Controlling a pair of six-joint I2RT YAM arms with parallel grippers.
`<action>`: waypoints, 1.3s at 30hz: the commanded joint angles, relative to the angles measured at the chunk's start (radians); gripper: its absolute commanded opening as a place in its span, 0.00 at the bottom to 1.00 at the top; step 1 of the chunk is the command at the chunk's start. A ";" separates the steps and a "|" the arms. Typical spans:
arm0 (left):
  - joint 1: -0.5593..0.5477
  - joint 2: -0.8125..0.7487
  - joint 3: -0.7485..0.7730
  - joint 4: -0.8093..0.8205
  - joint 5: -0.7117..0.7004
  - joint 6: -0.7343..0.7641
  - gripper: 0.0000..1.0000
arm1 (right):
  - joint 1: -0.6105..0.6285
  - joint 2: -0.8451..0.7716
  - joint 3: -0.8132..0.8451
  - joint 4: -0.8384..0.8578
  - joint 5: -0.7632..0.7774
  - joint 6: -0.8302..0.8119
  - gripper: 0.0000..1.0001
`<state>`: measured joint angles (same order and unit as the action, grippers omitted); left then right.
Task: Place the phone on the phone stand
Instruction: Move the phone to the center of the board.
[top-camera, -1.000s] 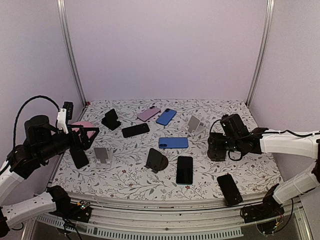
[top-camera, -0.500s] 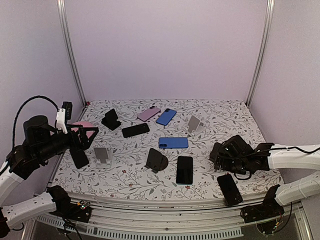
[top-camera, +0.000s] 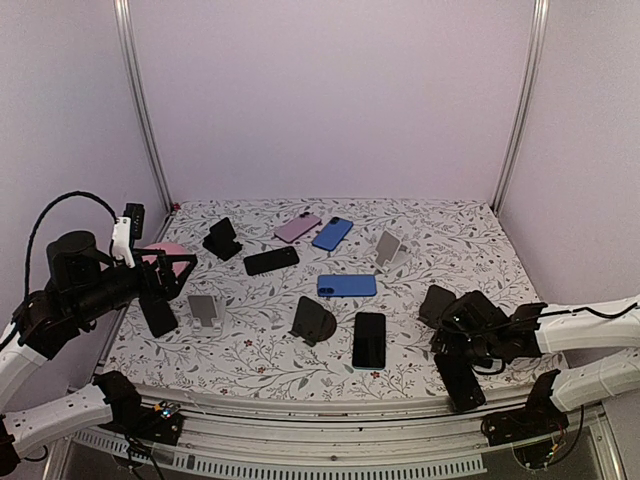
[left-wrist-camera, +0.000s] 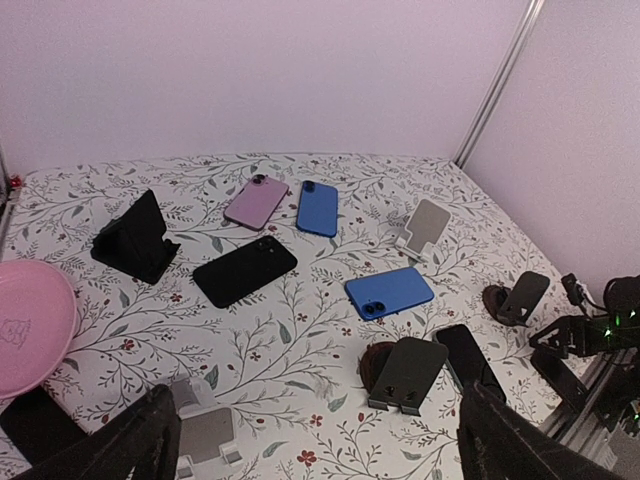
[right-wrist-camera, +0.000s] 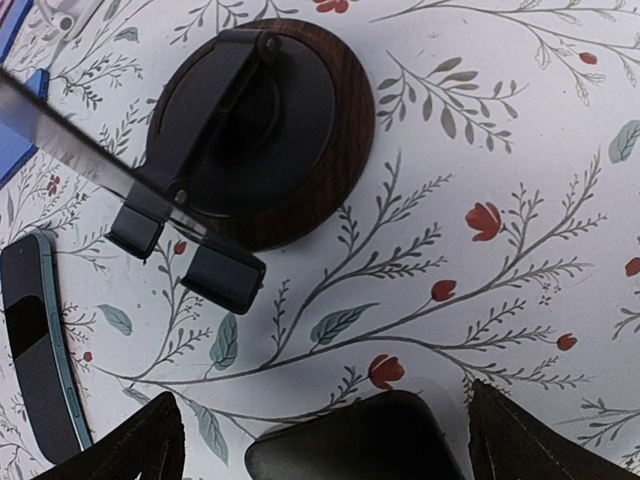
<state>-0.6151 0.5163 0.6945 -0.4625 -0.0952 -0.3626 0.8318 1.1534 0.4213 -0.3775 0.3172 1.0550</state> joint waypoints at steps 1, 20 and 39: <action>-0.002 -0.010 -0.006 0.009 -0.003 0.002 0.97 | 0.062 0.057 -0.014 0.047 -0.050 0.053 0.99; -0.003 -0.014 -0.006 0.011 0.003 0.004 0.97 | 0.271 0.226 0.191 -0.127 0.065 0.189 0.99; -0.003 -0.015 -0.007 0.012 0.001 0.002 0.97 | 0.272 0.125 0.268 -0.622 0.023 0.661 0.99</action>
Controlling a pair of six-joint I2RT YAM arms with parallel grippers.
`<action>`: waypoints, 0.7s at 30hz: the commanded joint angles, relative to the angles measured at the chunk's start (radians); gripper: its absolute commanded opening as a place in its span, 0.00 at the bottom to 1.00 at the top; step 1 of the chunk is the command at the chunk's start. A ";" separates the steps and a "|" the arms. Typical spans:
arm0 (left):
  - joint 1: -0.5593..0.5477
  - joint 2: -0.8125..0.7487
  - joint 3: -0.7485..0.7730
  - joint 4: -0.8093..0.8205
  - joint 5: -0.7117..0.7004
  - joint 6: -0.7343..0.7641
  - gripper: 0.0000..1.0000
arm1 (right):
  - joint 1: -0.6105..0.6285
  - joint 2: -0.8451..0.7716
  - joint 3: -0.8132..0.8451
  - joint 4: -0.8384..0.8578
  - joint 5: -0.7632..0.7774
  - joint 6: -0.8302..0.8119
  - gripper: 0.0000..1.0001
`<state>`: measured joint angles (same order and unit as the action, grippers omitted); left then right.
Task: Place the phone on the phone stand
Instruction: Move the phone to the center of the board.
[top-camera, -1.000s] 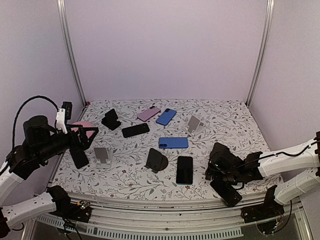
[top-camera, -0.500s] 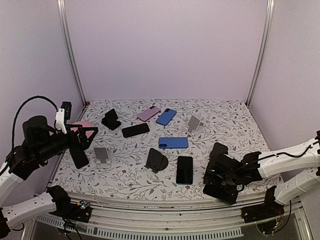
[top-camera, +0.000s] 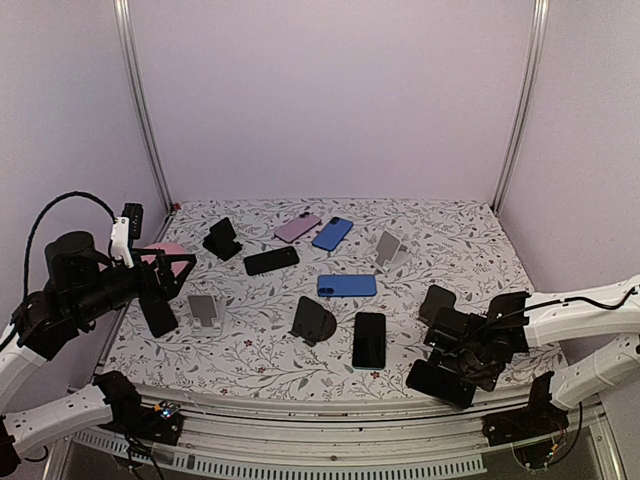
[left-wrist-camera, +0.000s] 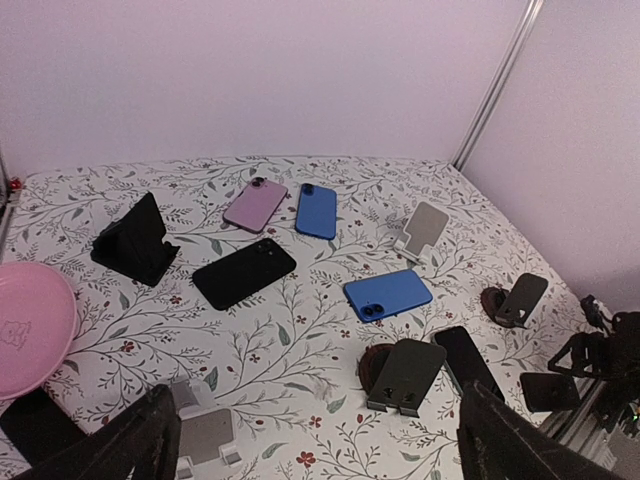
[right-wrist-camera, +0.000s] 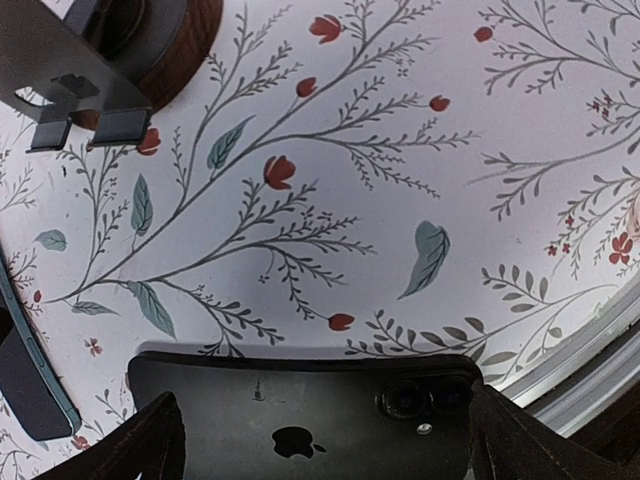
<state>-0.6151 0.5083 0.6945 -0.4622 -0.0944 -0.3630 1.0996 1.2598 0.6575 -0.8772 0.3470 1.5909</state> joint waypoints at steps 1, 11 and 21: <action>-0.002 -0.007 -0.007 0.011 0.000 0.003 0.97 | 0.003 0.014 0.026 -0.104 -0.014 0.121 0.99; -0.003 -0.010 -0.007 0.013 0.003 0.004 0.97 | 0.002 -0.093 -0.113 0.065 -0.064 0.148 0.99; -0.003 -0.009 -0.007 0.013 -0.001 0.002 0.97 | -0.006 0.018 -0.092 0.232 -0.111 0.077 0.99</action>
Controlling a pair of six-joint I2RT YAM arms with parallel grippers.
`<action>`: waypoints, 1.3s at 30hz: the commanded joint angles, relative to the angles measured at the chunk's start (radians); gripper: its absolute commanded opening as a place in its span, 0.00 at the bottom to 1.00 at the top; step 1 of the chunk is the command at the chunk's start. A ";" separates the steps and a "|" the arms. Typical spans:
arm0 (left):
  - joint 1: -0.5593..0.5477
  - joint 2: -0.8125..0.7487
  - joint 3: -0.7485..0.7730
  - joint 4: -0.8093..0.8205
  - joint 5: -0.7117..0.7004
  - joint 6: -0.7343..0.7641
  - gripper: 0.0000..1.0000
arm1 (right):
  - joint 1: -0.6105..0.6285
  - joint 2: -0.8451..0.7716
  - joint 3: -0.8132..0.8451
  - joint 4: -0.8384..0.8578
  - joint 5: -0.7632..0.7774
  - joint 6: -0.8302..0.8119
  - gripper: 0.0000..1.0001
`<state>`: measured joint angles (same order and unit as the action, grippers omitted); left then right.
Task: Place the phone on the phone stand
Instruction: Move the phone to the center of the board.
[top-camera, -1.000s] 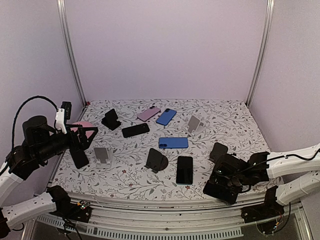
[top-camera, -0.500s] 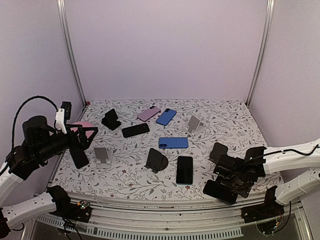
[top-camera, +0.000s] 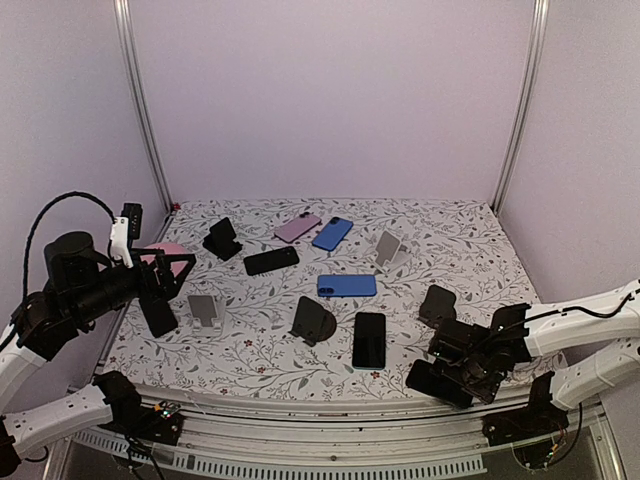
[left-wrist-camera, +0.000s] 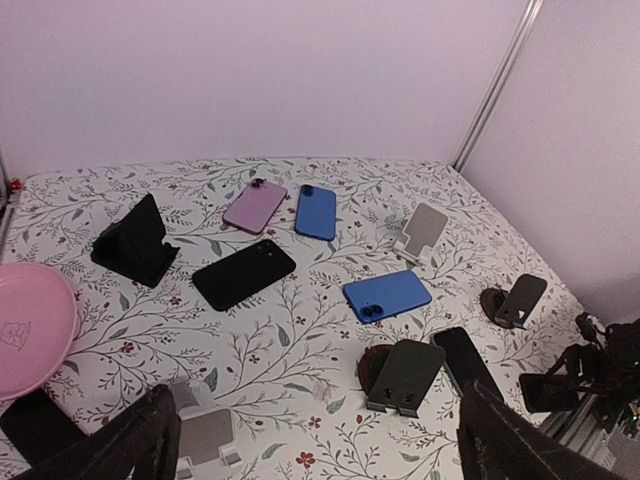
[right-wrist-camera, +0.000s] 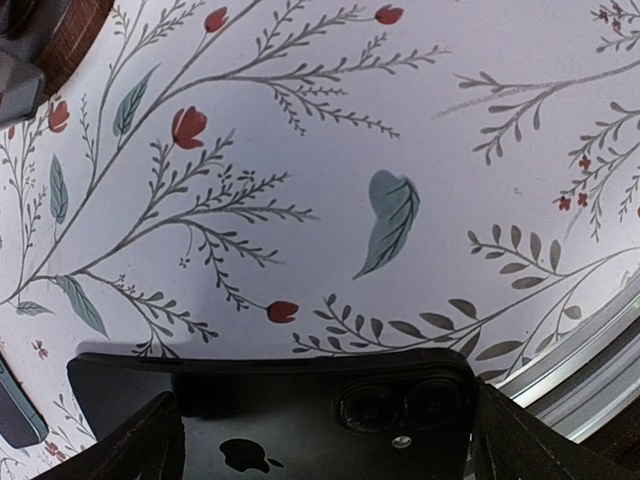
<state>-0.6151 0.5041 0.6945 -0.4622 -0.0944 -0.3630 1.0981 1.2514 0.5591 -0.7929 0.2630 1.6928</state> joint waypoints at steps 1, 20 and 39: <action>-0.003 -0.006 -0.007 0.013 -0.002 0.002 0.97 | -0.006 0.033 0.021 0.157 -0.020 -0.034 0.99; -0.003 -0.009 -0.007 0.013 0.000 0.006 0.97 | -0.138 0.192 0.252 0.189 -0.067 -0.258 0.99; -0.002 0.002 -0.007 0.011 -0.008 0.001 0.97 | 0.031 0.293 0.191 0.383 -0.169 -0.009 0.99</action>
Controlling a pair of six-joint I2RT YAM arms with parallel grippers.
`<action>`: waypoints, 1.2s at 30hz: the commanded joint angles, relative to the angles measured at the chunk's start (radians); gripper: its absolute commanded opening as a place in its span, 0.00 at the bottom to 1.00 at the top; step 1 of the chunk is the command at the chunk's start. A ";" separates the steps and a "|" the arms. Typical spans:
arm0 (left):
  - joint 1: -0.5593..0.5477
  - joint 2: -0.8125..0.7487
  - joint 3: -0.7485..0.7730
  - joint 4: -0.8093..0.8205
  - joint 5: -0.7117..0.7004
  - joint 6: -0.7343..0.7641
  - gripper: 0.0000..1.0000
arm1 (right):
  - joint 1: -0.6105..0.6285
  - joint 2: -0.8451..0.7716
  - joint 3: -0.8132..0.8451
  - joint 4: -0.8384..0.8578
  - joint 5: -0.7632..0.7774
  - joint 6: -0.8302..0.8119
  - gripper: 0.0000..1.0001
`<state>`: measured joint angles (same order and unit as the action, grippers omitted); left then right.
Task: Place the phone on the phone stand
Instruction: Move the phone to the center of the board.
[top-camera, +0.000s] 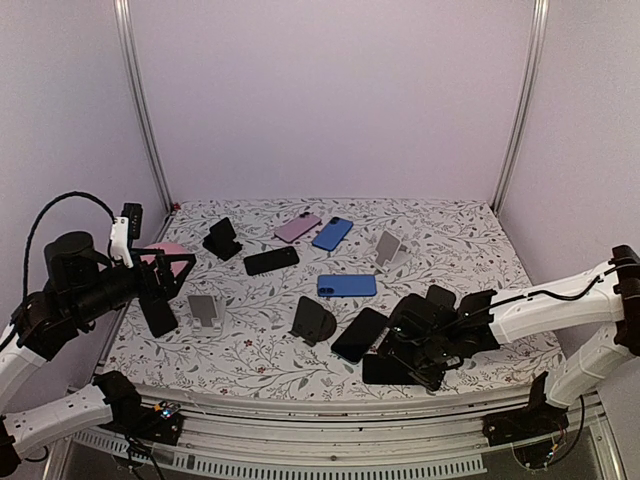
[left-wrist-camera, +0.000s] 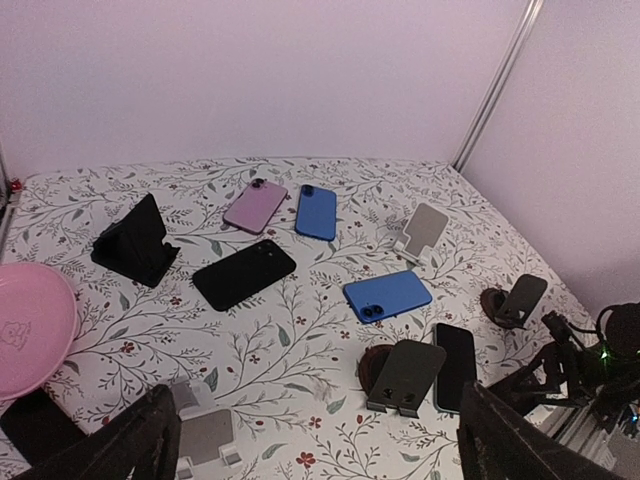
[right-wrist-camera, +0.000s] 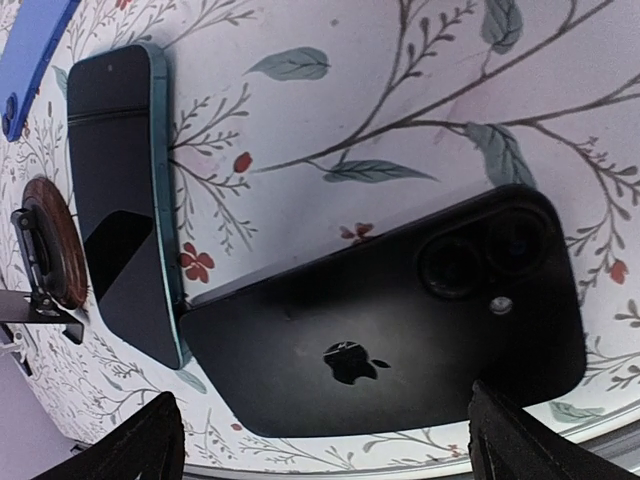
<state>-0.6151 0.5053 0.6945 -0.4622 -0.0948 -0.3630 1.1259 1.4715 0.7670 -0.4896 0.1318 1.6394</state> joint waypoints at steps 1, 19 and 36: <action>-0.002 0.001 -0.007 0.011 -0.005 0.001 0.97 | -0.003 0.087 -0.013 0.081 -0.030 0.046 0.99; -0.002 0.000 -0.008 0.011 -0.003 0.002 0.97 | 0.040 0.045 0.006 0.004 -0.066 0.052 0.99; -0.002 0.009 -0.007 0.013 -0.001 0.002 0.97 | 0.026 0.017 -0.057 0.001 -0.016 0.100 0.99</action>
<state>-0.6151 0.5060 0.6937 -0.4622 -0.0944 -0.3630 1.1862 1.4742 0.7429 -0.4618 0.0910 1.7409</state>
